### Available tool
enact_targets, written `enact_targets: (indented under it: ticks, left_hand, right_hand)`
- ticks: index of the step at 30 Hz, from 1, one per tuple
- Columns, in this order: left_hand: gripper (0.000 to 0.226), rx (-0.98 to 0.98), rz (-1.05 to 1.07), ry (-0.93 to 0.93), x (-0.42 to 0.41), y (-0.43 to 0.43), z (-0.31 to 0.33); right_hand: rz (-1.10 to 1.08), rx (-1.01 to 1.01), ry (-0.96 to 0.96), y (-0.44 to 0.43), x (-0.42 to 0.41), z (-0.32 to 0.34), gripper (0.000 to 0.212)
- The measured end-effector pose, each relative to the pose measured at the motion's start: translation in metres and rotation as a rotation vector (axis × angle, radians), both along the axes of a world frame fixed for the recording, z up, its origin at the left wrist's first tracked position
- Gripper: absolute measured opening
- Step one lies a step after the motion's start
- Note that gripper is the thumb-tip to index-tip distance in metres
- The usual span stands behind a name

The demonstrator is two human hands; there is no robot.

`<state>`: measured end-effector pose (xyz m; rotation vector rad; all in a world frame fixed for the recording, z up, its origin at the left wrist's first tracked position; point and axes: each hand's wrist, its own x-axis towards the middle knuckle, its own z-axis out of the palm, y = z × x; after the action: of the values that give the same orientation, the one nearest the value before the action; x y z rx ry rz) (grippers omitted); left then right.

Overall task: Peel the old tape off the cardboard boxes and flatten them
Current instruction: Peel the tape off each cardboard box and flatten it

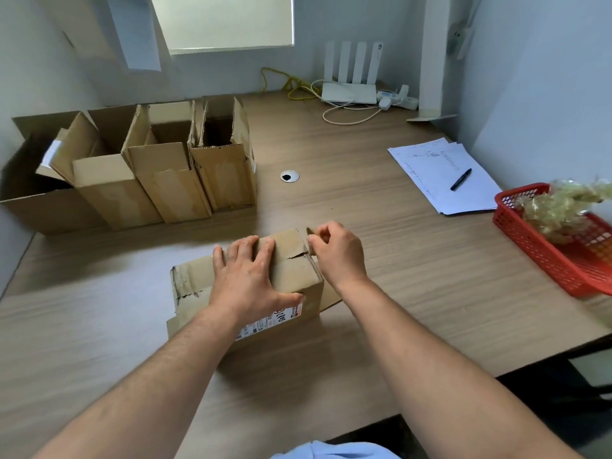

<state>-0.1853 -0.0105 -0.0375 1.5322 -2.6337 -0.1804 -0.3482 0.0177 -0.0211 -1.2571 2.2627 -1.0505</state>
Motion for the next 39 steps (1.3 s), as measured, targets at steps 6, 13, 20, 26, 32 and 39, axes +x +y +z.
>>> enact_targets:
  ticks: [6,13,20,26,32,39]
  left_hand:
    - [0.123,0.008,-0.042,-0.004,-0.08,0.013,0.004]
    - [0.116,0.013,-0.105,-0.031,-0.222,0.024,0.007]
    - [0.121,0.007,-0.102,-0.034,-0.295,0.02,0.004]
    - [0.124,-0.008,-0.077,-0.018,-0.321,0.014,0.004]
    - [0.124,-0.013,-0.066,-0.026,-0.33,0.01,0.003]
    - [0.121,0.01,-0.072,-0.024,-0.33,0.009,0.003]
  right_hand:
    - [-0.027,-0.156,-0.111,0.013,-0.091,0.015,0.015]
    - [-0.171,-0.237,0.009,0.053,-0.267,0.02,0.008]
    - [-0.586,-0.139,0.148,0.087,-0.425,0.014,0.021]
    - [-0.693,-0.013,0.219,0.095,-0.49,-0.003,0.03]
    - [-0.526,0.108,0.42,0.086,-0.504,-0.016,0.024]
    - [-0.505,0.214,0.48,0.086,-0.493,-0.014,0.052]
